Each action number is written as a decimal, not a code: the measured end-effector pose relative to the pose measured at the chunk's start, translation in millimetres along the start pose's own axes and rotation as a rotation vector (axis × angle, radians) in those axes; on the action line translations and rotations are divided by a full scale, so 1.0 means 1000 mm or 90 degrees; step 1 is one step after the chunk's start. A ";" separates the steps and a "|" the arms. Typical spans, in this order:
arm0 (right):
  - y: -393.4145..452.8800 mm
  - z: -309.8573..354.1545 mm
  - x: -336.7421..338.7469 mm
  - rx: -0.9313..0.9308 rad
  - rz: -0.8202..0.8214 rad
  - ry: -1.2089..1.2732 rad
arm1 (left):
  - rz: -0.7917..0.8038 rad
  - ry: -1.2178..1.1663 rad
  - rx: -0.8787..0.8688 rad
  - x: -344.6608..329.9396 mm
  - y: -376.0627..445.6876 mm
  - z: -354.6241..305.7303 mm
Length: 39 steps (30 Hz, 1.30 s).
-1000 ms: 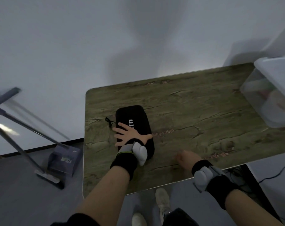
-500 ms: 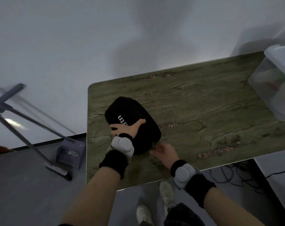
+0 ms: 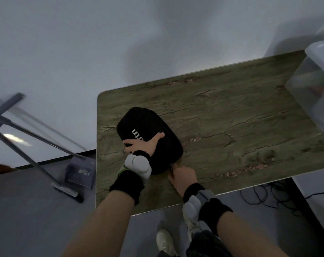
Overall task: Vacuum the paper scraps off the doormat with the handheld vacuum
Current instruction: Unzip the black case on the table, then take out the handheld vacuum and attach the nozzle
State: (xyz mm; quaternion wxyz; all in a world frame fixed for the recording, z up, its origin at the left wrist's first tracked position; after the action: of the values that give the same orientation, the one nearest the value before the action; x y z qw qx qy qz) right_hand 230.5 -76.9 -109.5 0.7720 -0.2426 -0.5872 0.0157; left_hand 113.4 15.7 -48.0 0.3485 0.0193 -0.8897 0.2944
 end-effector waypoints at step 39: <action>0.032 -0.020 0.048 -0.001 -0.020 -0.158 | -0.142 -0.076 -0.267 0.070 0.025 0.109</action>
State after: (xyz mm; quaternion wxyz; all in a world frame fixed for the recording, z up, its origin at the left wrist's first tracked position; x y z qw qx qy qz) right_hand 272.1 -41.0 -82.6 0.6936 -0.2301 -0.6818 0.0332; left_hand -12.2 -10.8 -80.1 0.3220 0.0622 -0.9427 0.0614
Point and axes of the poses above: each hand's wrist, its own y-axis towards the middle knuckle, its own x-axis out of the back of the hand, z = x × y, the point moved 5 cm from there along y, towards the middle knuckle, and after that the axes turned 13 degrees about -x, right-handed, at the moved point
